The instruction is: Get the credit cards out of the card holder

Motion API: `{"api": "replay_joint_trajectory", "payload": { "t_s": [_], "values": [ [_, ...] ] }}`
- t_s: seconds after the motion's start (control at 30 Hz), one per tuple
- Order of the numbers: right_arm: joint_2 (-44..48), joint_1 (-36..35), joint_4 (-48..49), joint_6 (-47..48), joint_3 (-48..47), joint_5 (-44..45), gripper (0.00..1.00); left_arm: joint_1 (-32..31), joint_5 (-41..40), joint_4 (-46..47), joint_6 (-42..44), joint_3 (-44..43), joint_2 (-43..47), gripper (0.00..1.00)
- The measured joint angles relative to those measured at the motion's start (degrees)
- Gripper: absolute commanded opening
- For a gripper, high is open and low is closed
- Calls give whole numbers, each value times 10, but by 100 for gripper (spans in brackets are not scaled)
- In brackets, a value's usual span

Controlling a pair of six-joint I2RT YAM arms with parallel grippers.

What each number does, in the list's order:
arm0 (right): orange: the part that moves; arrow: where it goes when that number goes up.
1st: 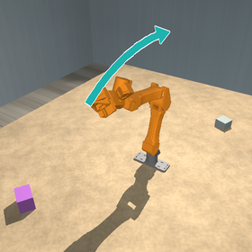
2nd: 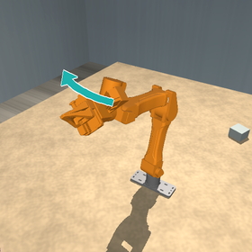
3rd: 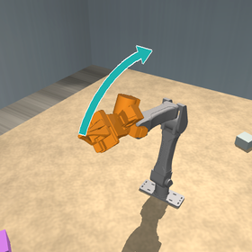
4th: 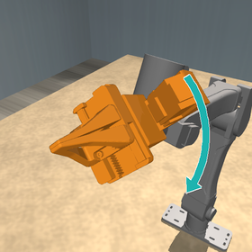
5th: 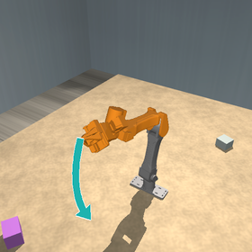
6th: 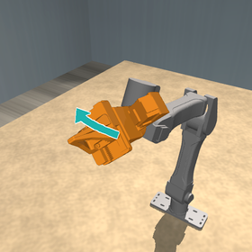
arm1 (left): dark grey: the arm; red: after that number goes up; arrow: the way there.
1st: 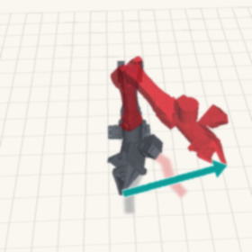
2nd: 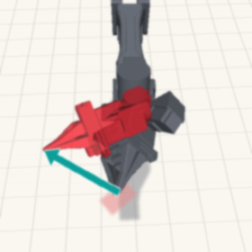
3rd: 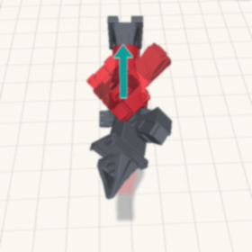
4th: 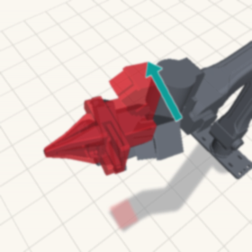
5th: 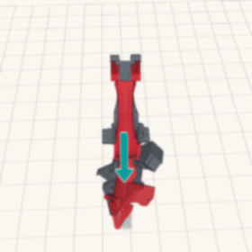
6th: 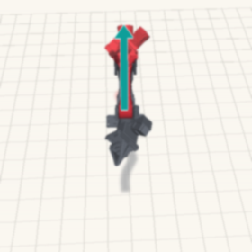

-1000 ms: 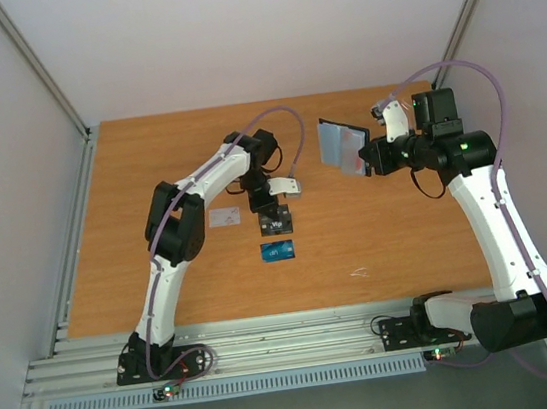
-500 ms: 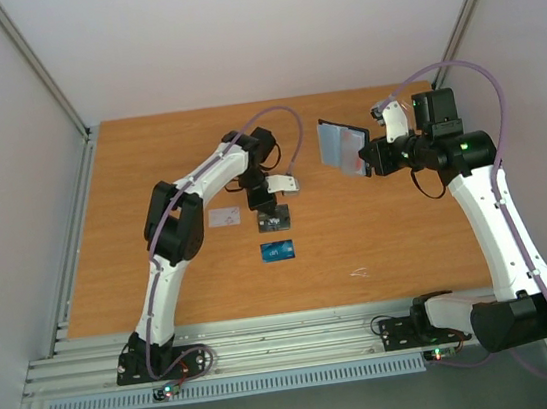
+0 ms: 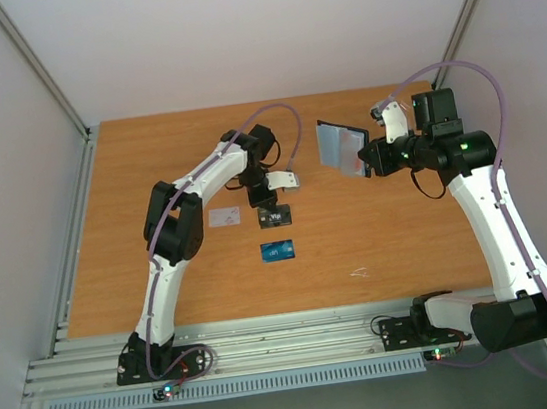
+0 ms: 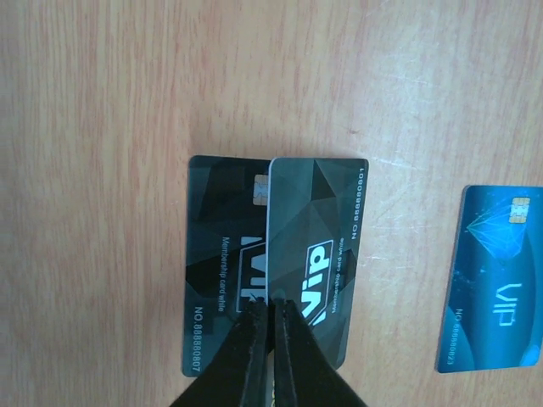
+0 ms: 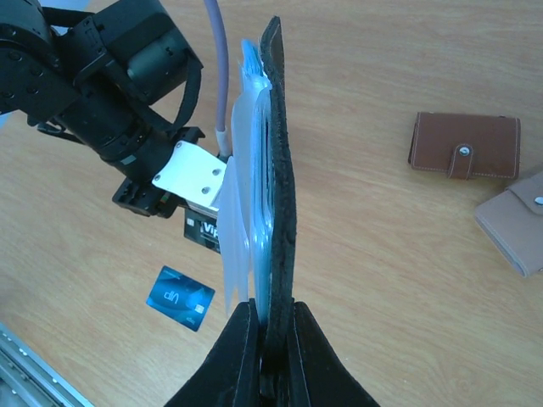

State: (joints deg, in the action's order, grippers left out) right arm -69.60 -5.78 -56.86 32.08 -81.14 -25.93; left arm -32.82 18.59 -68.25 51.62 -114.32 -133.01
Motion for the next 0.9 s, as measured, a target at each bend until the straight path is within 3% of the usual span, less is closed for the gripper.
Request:
{"api": "replay_joint_trajectory", "payload": {
  "t_s": [0.17,0.53,0.63,0.73,0.9],
  "values": [
    [0,0,-2,0,0,-5,1,1,-26,31,0,2,0,33],
    [12,0,-17,0,0,-28,1,23,6,100,-12,19,52,56],
    [19,0,-27,0,0,-53,1,39,63,98,-30,21,115,70],
    [22,0,-33,1,0,-96,1,70,138,98,-54,51,209,96],
    [47,0,-19,-8,16,-188,1,130,271,128,-122,209,417,99]
  ]
}}
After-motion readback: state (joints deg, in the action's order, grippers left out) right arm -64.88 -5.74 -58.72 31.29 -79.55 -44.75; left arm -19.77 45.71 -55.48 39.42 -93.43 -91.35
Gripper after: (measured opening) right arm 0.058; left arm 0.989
